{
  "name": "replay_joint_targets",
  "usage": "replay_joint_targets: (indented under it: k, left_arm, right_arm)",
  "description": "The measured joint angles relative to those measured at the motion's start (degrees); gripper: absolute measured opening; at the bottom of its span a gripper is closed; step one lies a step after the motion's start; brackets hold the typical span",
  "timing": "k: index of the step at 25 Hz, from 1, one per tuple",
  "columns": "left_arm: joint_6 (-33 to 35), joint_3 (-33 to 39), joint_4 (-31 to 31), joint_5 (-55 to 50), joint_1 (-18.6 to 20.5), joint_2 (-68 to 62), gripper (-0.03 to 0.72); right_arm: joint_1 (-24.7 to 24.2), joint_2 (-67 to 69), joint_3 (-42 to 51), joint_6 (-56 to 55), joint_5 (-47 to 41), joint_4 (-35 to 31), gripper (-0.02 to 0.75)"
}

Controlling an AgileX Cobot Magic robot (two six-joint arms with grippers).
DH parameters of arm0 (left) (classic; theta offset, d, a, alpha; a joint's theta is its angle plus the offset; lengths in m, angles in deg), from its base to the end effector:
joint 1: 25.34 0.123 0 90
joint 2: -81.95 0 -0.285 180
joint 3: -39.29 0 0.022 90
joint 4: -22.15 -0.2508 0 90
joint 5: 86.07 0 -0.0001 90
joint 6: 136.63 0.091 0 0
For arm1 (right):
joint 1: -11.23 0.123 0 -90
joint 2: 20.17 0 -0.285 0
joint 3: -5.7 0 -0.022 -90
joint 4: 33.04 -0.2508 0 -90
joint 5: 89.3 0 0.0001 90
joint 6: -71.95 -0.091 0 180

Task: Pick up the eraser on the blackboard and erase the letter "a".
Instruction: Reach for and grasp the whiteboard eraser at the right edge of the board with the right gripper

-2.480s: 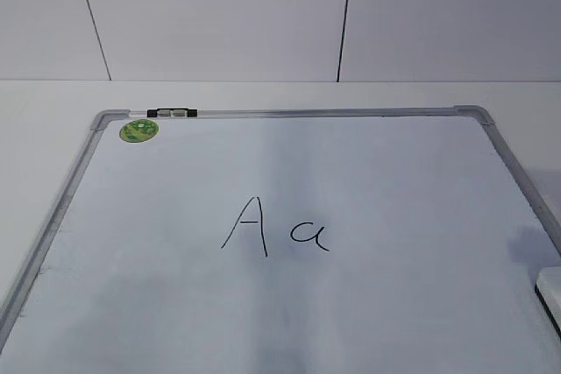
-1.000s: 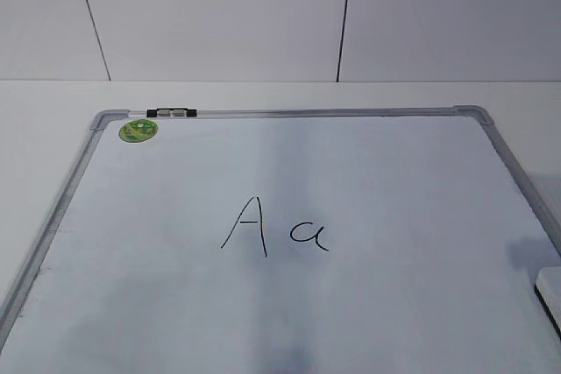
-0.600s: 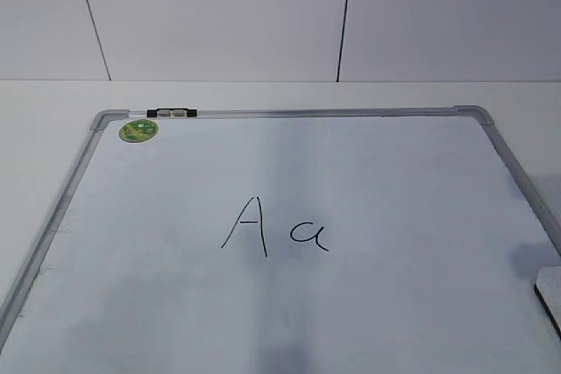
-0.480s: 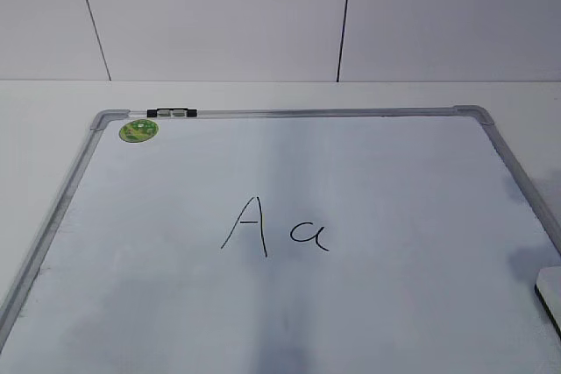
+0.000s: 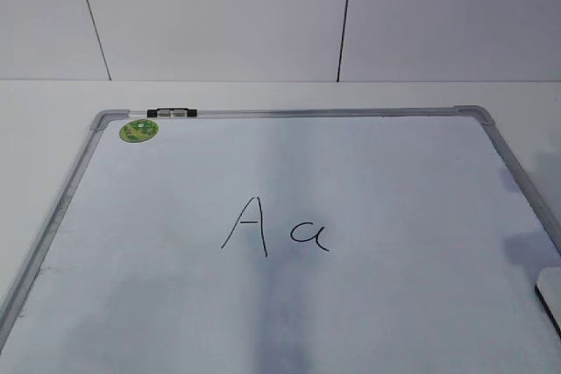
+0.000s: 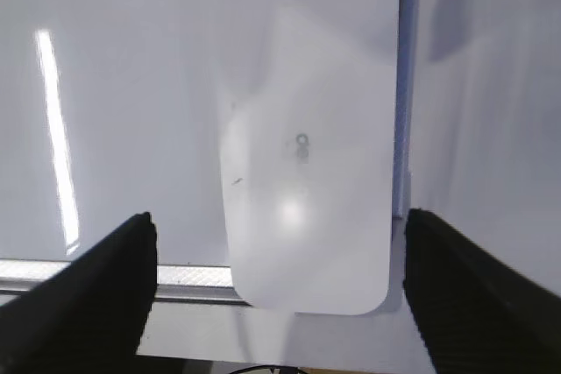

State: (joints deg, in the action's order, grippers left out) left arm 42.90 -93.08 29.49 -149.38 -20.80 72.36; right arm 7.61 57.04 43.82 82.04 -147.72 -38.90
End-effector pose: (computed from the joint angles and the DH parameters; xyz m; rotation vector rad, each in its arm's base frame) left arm -0.0033 -0.0107 0.2790 -0.0835 2.0968 -0.1121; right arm 0.1831 -0.0036 0.2234 -0.0968 3.0189 0.1154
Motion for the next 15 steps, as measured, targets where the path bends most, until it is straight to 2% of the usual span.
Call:
replay_joint_targets:
  k: [8,15]
  left_arm:
    - [0.0,0.0,0.0,0.0,-0.47,0.0,0.235]
    - [0.0,0.0,0.07,0.0,-0.47,0.0,0.235]
  right_arm:
    - [0.0,7.73,-5.44,-1.49,0.13,0.96,0.678]
    - [0.0,12.66,-6.05,-2.02,0.13,1.16,0.677]
